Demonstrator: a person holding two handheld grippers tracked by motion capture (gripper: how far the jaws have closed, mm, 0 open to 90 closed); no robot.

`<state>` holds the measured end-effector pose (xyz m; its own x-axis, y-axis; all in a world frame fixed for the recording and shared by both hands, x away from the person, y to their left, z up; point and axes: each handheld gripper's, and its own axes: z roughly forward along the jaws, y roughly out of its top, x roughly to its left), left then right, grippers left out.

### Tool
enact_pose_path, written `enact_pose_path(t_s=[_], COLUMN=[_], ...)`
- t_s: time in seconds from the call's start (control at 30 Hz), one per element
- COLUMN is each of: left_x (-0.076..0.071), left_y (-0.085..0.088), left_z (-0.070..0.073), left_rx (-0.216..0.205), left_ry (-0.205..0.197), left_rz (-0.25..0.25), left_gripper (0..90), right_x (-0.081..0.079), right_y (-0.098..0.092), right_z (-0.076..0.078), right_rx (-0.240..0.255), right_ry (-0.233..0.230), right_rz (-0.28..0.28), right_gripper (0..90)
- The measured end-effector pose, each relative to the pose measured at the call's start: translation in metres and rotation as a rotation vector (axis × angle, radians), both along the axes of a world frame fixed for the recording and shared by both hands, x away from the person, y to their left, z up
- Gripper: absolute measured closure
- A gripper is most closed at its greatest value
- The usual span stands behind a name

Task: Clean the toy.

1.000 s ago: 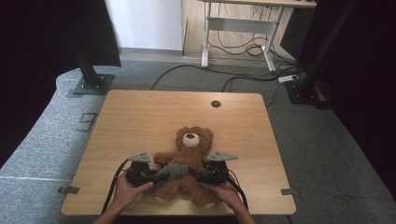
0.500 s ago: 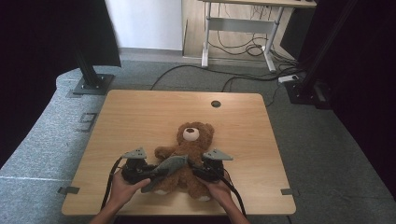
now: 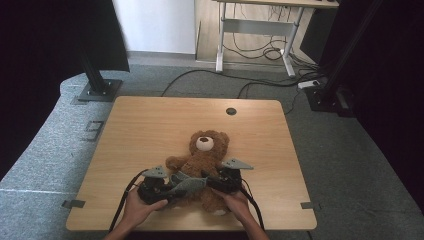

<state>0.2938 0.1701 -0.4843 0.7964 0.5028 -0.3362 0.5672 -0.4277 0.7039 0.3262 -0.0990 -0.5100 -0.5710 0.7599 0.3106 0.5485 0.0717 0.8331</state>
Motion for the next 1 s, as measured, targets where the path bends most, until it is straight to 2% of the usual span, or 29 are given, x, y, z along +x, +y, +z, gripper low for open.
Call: enact_pose_path(t_s=[0.07,0.1,0.13,0.2,0.6,0.7,0.83,0.93,1.0], left_x=[0.001,0.002,0.003,0.004,0.023,0.028,0.029,0.025,0.016], left_y=[-0.001,-0.001,-0.002,-0.001,0.01,0.012,0.014,0.017,0.017], left_z=[-0.004,-0.004,-0.004,-0.005,-0.006,-0.007,-0.005,0.001,0.012], left_rx=[0.008,0.019,0.051,0.064,0.101,0.094,0.081,0.05,0.036], left_ry=[0.003,-0.004,-0.024,-0.033,-0.038,-0.029,-0.026,-0.027,-0.057], left_rz=[0.005,0.008,0.018,0.027,0.089,0.1,0.102,0.098,0.076], left_gripper=[73.8,73.9,74.2,74.2,74.2,74.2,74.0,73.8,73.8], right_x=[0.001,0.002,0.002,0.003,0.002,0.001,0.002,0.001,0.0], right_y=[-0.002,-0.003,-0.006,-0.008,-0.021,-0.022,-0.02,-0.017,-0.015], right_z=[0.0,0.0,0.001,0.002,0.01,0.009,0.008,0.006,0.004], right_rx=[0.015,0.022,0.038,0.048,0.038,0.021,-0.001,-0.013,-0.018], right_ry=[0.007,0.01,0.023,0.03,0.061,0.071,0.075,0.067,0.061], right_rz=[0.008,0.016,0.031,0.04,0.101,0.114,0.101,0.086,0.068], right_gripper=[43.9,42.8,40.1,39.0,38.1,40.6,43.4,45.8,47.7])
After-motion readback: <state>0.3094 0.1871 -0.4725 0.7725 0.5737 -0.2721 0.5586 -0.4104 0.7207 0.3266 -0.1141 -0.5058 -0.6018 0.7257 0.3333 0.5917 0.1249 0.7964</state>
